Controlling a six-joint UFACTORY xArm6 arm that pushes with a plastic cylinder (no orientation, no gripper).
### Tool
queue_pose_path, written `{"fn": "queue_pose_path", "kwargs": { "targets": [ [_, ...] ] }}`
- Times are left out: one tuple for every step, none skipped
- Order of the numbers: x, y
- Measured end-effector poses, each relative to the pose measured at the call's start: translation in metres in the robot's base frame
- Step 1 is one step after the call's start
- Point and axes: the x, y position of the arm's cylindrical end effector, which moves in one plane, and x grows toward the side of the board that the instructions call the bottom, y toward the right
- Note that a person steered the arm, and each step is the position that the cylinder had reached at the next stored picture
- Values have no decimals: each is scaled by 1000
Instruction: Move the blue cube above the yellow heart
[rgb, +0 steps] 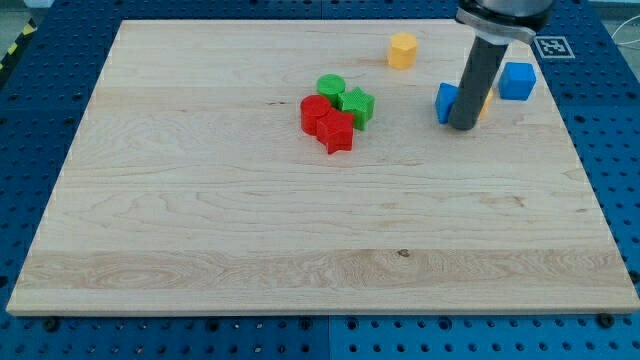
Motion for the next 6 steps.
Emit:
{"fn": "queue_pose_path", "kwargs": {
  "targets": [
    [-18, 0],
    [-18, 0],
    [8, 1],
    [20, 16],
    [20, 40],
    [16, 78]
  ]
}}
